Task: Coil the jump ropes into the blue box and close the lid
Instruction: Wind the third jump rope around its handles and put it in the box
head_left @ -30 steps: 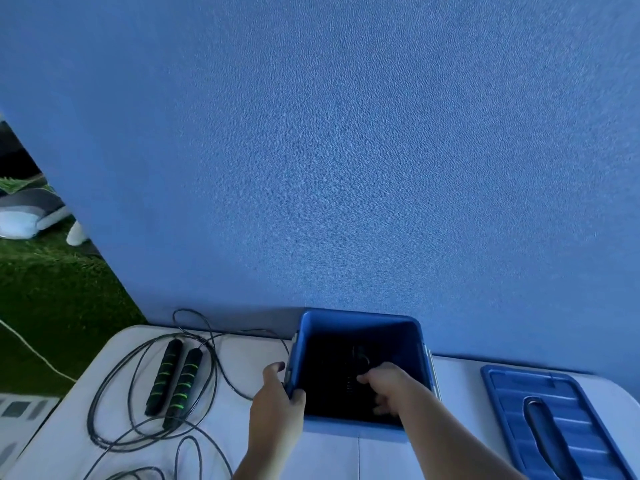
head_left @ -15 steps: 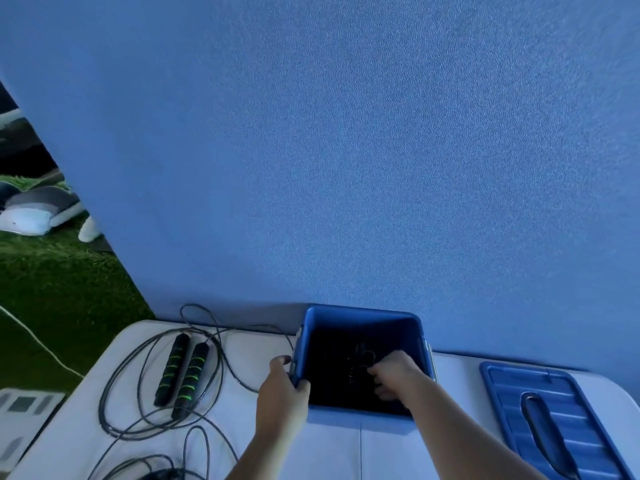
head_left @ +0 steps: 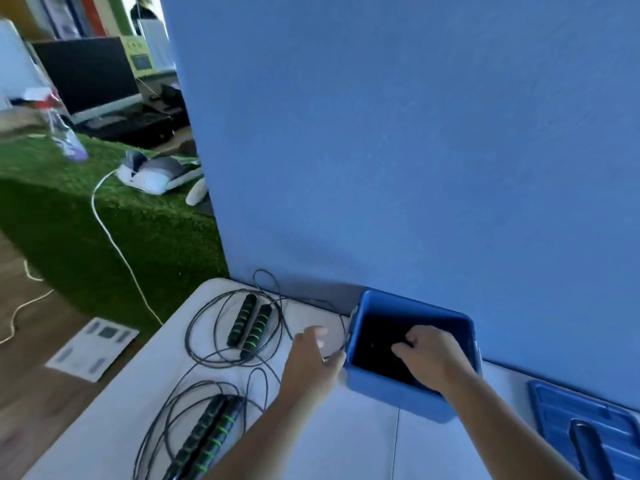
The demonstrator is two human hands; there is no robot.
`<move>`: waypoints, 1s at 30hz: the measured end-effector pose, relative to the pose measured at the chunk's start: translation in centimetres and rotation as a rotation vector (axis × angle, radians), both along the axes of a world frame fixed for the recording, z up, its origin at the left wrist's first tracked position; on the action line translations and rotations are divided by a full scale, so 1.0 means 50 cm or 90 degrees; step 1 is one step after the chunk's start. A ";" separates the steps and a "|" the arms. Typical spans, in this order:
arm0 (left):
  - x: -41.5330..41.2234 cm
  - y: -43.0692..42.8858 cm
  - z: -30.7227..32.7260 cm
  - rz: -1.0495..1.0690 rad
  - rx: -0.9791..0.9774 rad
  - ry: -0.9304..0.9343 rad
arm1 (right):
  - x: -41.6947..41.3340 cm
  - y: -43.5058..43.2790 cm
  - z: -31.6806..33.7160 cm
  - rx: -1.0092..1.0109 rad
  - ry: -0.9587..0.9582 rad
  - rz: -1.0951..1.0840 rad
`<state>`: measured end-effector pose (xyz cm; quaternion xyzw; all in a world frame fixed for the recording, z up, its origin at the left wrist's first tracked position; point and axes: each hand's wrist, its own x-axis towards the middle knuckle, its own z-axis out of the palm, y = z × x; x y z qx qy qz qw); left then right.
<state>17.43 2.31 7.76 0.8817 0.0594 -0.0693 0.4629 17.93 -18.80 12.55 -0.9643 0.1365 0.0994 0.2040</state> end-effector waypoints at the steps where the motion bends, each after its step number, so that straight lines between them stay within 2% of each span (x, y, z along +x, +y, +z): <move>1: -0.015 0.016 0.007 0.002 -0.008 -0.015 | -0.010 0.025 0.009 0.000 -0.022 0.018; 6: -0.092 0.102 0.038 0.019 -0.040 -0.085 | -0.066 0.164 0.036 0.083 -0.126 0.089; 10: -0.140 0.180 0.040 0.063 -0.083 -0.095 | -0.101 0.265 0.019 0.135 -0.176 0.164; 16: -0.183 0.300 -0.016 0.116 0.043 -0.065 | -0.133 0.381 -0.060 0.189 -0.202 0.267; 21: -0.216 0.379 -0.096 0.159 0.079 -0.003 | -0.150 0.452 -0.152 0.256 -0.143 0.321; 25: -0.224 0.412 -0.144 0.159 0.132 0.032 | -0.153 0.497 -0.211 0.264 -0.038 0.311; 28: -0.218 0.421 -0.165 0.147 0.150 0.065 | -0.150 0.530 -0.244 0.241 0.015 0.259; 30: -0.212 0.424 -0.176 0.136 0.152 0.089 | -0.146 0.551 -0.258 0.253 0.056 0.178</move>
